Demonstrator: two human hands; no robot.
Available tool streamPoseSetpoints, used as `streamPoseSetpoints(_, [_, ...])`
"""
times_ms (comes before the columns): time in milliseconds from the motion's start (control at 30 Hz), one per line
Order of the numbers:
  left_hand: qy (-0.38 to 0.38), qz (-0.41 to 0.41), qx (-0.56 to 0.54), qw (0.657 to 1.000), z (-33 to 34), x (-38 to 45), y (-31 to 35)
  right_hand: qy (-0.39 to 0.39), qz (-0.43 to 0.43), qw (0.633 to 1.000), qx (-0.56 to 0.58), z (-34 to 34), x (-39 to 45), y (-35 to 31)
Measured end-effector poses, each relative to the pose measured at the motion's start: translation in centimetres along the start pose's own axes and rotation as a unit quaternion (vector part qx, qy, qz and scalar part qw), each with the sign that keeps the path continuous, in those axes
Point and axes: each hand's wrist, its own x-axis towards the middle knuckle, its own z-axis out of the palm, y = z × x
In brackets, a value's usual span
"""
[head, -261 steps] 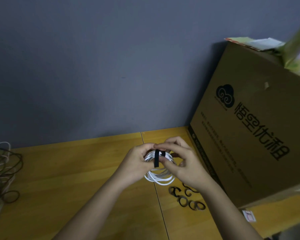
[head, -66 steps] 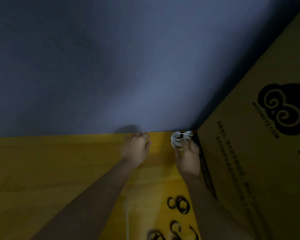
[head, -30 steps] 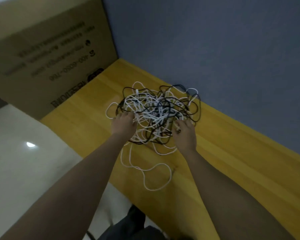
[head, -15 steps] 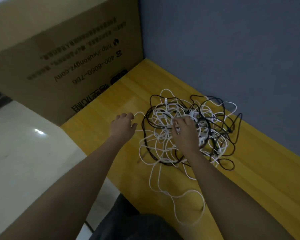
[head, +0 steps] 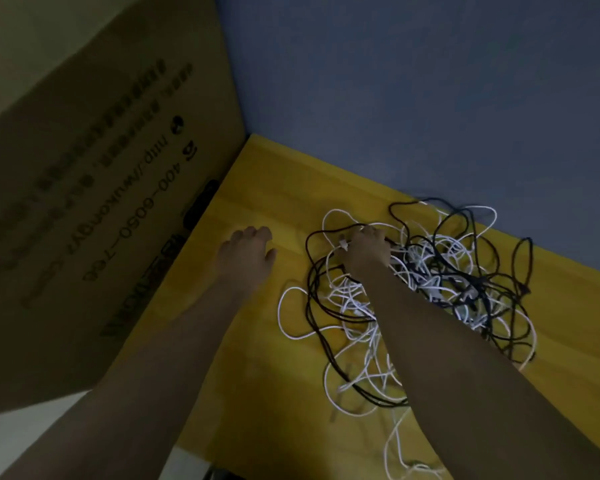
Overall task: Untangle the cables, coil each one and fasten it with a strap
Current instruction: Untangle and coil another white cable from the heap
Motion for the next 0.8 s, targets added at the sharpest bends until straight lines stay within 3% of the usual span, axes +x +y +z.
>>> streamPoseSetpoints(67, [-0.007, 0.005, 0.002, 1.000, 0.4, 0.9, -0.2, -0.013, 0.012, 1.000, -0.012, 0.6, 1.3, -0.2])
streamPoseSetpoints(167, [-0.016, 0.013, -0.003, 1.000, 0.3, 1.2, -0.1, 0.045, 0.010, 0.999, 0.029, 1.3, 1.5, 0.0])
streamPoseSetpoints(233, [-0.023, 0.028, -0.027, 0.999, -0.1, 1.1, 0.7, 0.080, 0.007, 0.991, 0.103, 1.0, 0.7, 0.4])
streamPoseSetpoints(300, [-0.044, 0.059, -0.111, 0.991, -1.3, 1.2, 2.4, 0.138, -0.021, 0.960, 0.244, -0.4, -1.0, 0.8])
streamPoseSetpoints(367, [-0.068, 0.108, -0.221, 0.967, -3.1, 1.2, 4.8, 0.189, -0.073, 0.897, 0.393, -3.1, -3.5, 1.2])
streamPoseSetpoints(433, [-0.074, 0.144, -0.320, 0.933, -5.5, 0.8, 7.5, 0.212, -0.112, 0.857, 0.456, -6.2, -6.5, 1.8])
streamPoseSetpoints(533, [-0.071, 0.173, -0.401, 0.897, -9.4, 0.0, 11.2, 0.235, -0.152, 0.849, 0.449, -10.0, -10.2, 2.8])
streamPoseSetpoints(667, [-0.038, 0.239, -0.417, 0.876, -14.2, -1.3, 15.2, 0.272, -0.153, 0.827, 0.467, -13.7, -14.6, 4.3])
streamPoseSetpoints(733, [-0.034, 0.252, -0.457, 0.852, -16.6, -2.1, 16.7, 0.317, -0.129, 0.791, 0.507, -14.7, -16.0, 4.8])
streamPoseSetpoints(800, [-0.025, 0.244, -0.555, 0.795, -19.2, -2.7, 17.9, 0.316, -0.105, 0.750, 0.572, -14.7, -17.0, 5.4])
